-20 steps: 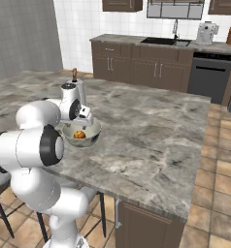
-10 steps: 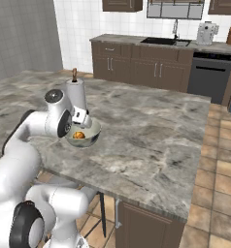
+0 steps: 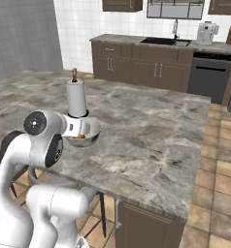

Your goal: Retrieve the orange and peach from the fridge and place them into the bowl on the dining table.

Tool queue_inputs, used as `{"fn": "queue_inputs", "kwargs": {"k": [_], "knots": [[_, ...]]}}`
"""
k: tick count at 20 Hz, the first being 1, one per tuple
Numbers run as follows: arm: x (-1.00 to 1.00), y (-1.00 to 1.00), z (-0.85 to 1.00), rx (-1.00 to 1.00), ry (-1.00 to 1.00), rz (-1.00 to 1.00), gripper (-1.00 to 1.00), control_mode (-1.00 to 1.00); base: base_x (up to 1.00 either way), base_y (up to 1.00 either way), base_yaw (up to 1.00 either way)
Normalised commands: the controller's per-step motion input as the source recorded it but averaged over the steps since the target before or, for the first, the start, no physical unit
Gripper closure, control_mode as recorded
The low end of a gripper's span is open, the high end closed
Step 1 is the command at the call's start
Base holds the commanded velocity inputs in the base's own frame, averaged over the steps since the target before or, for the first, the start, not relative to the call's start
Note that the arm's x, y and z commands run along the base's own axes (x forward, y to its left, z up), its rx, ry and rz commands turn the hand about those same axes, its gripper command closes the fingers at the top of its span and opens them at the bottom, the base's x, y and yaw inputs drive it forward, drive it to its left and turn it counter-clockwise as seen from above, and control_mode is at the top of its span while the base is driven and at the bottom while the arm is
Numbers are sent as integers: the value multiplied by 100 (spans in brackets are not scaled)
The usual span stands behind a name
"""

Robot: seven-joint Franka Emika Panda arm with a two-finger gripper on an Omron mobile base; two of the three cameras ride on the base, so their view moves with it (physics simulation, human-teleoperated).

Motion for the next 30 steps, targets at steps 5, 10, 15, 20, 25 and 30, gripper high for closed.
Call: {"fn": "queue_inputs", "kwargs": {"k": [5, 10, 15, 20, 25, 30], "knots": [[-97, -9, 100, -4, 0, -1, -100, -100, 0, 0, 0], [-61, 0, 80, -6, 15, -9, -100, -100, 0, 0, 0], [-39, 0, 31, -4, 8, -11, -100, -100, 0, 0, 0], [-46, -1, 0, 0, -5, -2, -100, -100, 0, 0, 0], [-49, -9, -22, 0, -17, 0, -100, -100, 0, 0, 0], [-45, -23, -34, 0, -24, 2, -100, -100, 0, 0, 0]]}}
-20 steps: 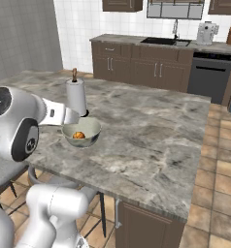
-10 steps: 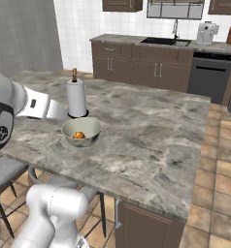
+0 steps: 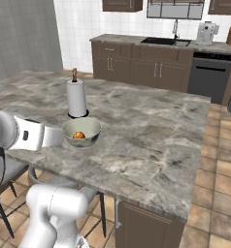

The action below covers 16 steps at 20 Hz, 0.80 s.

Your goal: Retrieve the orange and peach from the fridge and place them into the bowl on the dining table.

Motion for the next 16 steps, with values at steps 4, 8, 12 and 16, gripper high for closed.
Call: {"fn": "queue_inputs", "kwargs": {"k": [4, 8, 12, 16], "knots": [[-32, -22, -21, 0, -28, 4, -100, -100, 0, 0, 0], [-14, -12, -11, 0, -20, 5, -100, 100, 0, -1, 1], [0, 0, 0, 0, 0, 0, -100, 100, 3, 0, 0], [0, 0, 0, 0, 0, 0, -100, 100, 0, 0, 0]]}}
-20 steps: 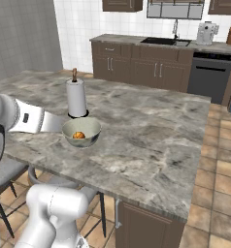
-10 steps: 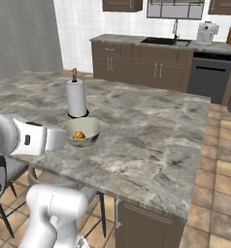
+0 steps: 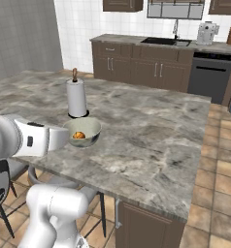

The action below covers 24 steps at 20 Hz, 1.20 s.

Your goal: Retrieve the orange and peach from the fridge and place them into the bowl on the dining table.

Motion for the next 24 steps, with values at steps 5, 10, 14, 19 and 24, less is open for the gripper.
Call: {"fn": "queue_inputs", "kwargs": {"k": [5, 10, 14, 19, 24], "knots": [[0, 0, 0, 0, 0, 0, -100, 100, -37, -8, -1], [0, 0, 0, 0, 0, 0, -100, 100, -76, 0, -1], [0, 0, 0, 0, 0, 0, -100, 100, -74, 0, 0], [0, 0, 0, 0, 0, 0, -100, 100, -56, -12, -1], [0, 0, 0, 0, 0, 0, -100, 100, -57, -88, -18]]}}
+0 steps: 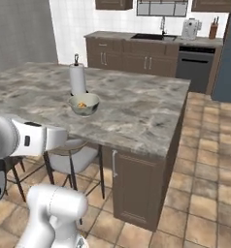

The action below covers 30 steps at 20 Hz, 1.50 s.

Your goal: Retrieve the orange and peach from the fridge and place them into the bowl on the dining table.

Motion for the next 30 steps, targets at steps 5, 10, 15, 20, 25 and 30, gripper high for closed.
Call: {"fn": "queue_inputs", "kwargs": {"k": [5, 10, 15, 20, 25, 30], "knots": [[0, 0, 0, 0, 0, 0, -100, 100, -45, -100, -37], [0, 0, 0, 0, 0, 0, -100, 100, -12, -100, -43], [0, 0, 0, 0, 0, 0, -100, 100, 0, -100, -39], [0, 0, 0, 0, 0, 0, -100, 100, 10, -90, -30], [0, 0, 0, 0, 0, 0, -100, 100, 69, -16, -14], [0, 0, 0, 0, 0, 0, -100, 100, 99, 1, -5]]}}
